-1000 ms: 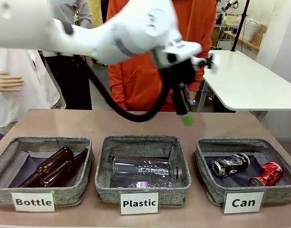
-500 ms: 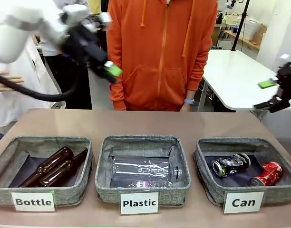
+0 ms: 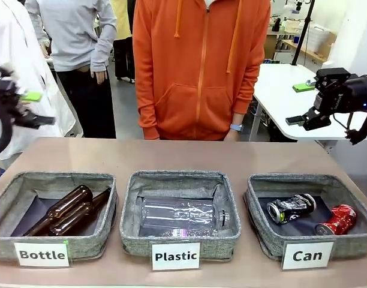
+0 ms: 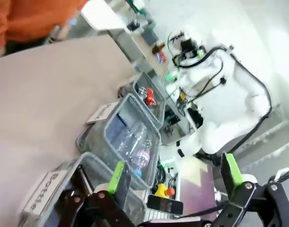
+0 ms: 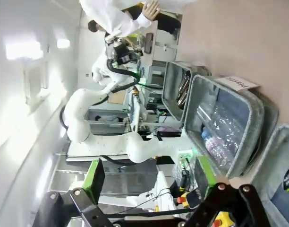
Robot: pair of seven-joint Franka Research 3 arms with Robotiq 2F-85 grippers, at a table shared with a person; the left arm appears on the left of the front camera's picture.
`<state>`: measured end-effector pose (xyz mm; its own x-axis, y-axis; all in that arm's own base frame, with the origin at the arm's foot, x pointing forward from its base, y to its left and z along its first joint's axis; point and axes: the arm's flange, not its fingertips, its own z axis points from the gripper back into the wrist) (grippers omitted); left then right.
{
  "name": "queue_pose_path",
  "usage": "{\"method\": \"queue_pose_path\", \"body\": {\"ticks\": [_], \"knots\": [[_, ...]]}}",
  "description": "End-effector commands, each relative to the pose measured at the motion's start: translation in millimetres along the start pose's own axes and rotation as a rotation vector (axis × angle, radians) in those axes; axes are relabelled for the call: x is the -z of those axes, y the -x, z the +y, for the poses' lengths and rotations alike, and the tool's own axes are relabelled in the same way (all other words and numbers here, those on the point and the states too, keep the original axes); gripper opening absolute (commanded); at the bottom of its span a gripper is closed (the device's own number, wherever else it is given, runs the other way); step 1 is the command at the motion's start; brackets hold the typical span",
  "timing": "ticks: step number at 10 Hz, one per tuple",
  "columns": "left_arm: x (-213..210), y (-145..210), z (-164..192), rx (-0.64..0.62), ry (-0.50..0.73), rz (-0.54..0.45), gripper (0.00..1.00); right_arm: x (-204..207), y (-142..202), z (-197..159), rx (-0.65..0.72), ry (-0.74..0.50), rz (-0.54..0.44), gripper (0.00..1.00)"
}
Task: Sort the can waste into the basket.
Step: Pick up the can waste from the table and place it in the right Fabric basket.
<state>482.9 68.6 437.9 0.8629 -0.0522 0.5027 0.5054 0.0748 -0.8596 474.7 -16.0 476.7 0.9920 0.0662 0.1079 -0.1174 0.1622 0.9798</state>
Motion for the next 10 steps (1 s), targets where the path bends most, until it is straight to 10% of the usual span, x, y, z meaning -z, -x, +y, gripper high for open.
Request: {"method": "queue_pose_path", "body": {"ticks": [1,10], "knots": [[-13.9,23.7,9.9,0.029,0.04,-0.041,1.0,-7.0,-6.7,-5.8,0.058,-0.052,-0.055,1.0],[0.0,0.0,0.0,0.0,0.0,0.0,1.0,0.0,0.0,0.0,0.0,0.0,0.0,1.0]]}}
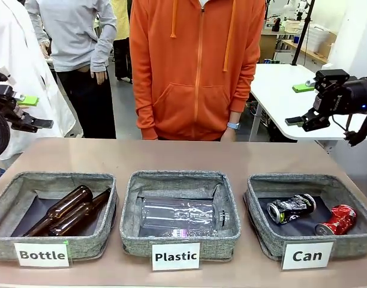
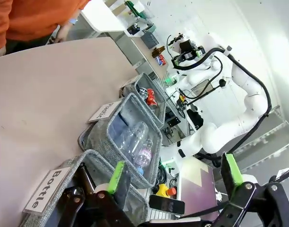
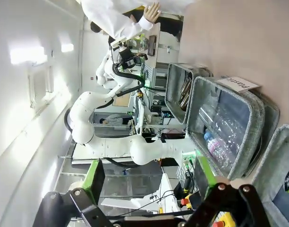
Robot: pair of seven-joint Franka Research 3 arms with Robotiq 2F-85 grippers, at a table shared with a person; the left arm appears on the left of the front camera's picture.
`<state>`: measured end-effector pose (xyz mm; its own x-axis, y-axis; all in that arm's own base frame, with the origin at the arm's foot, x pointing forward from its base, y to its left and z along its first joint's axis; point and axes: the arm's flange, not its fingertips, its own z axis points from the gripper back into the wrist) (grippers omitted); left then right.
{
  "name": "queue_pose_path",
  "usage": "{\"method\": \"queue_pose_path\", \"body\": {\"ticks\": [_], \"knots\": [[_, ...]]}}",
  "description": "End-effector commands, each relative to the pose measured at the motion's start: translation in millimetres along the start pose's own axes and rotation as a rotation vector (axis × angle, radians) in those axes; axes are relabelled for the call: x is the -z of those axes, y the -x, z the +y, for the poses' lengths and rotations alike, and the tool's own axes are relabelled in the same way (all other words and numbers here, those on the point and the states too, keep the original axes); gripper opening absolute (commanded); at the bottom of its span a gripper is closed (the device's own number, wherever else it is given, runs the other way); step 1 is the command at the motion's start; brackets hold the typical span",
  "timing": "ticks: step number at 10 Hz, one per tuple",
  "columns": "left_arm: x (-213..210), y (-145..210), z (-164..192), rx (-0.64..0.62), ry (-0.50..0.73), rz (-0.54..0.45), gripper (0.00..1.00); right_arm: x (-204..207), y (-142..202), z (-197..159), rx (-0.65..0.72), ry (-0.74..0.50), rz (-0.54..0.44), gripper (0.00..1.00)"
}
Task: Sort the can waste into the basket.
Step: Pick up the can waste from the table and place it in the right Fabric basket.
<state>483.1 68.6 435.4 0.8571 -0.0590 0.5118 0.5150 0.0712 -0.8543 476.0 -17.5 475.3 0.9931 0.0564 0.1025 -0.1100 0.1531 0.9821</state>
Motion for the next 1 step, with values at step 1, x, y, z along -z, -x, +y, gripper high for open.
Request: {"method": "queue_pose_path", "body": {"ticks": [1], "knots": [[-0.2,-1.1,-2.2,-0.011,-0.003,-0.006,1.0,1.3,1.1,1.7,-0.007,0.01,0.009,1.0]]}}
